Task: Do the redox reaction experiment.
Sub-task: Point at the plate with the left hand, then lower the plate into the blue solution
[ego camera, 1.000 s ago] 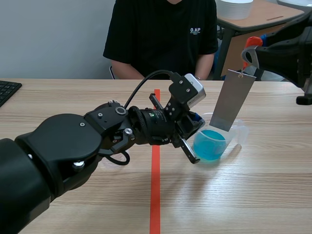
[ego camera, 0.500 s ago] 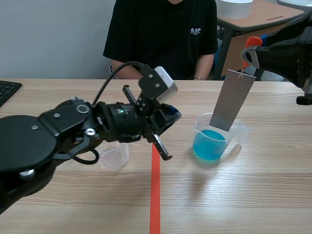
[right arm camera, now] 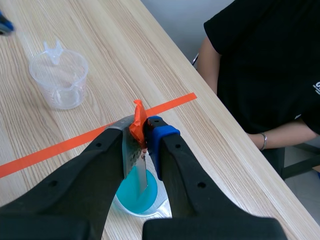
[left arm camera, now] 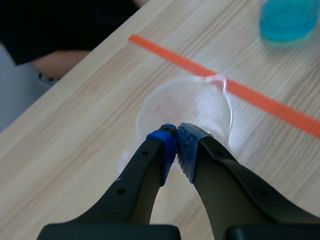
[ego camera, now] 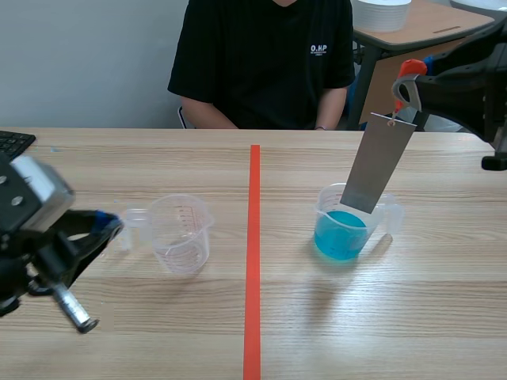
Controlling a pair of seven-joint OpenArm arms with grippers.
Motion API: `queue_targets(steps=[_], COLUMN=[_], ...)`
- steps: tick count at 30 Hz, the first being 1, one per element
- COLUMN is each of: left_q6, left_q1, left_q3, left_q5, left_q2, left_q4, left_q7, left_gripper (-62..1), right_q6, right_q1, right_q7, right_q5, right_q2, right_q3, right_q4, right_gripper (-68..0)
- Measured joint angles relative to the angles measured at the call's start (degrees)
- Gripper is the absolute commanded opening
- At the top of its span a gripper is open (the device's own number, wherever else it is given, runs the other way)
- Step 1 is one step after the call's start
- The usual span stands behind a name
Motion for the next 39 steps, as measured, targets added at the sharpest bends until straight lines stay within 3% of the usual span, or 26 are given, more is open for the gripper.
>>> queue_targets(steps=[6,13,25,33,39], left_q6=[0.96,0.74,0.79,0.81,0.79], left_q1=[22.99,37.64,37.20,36.65,36.30], left_q3=[-13.92,-16.79,-16.74,-16.74,-16.74], left_q5=[0.02,0.02,0.02,0.00,0.00], left_q2=[3.87,9.88,23.52,26.88,27.54], left_q4=[0.35,-0.22,-0.31,-0.33,-1.88], left_q7=[-4.55,-3.76,-0.68,-0.74,-0.74], left_gripper=[-56.4,-56.4,-56.4,-56.4,-56.4], right_q6=[0.00,0.00,0.00,-0.02,-0.09], right_q1=[0.00,0.00,0.37,5.09,8.13], right_q7=[0.02,0.07,0.04,0.07,0.02], right_q5=[-0.17,-0.17,-3.52,-3.85,-6.86], right_q2=[0.00,0.00,-4.20,-4.79,-7.80], right_q3=[0.00,0.00,-0.02,-4.76,-7.58], right_q4=[0.00,0.00,-1.84,-6.40,-11.52], right_gripper=[-66.2,-66.2,-66.2,-66.2,-66.2])
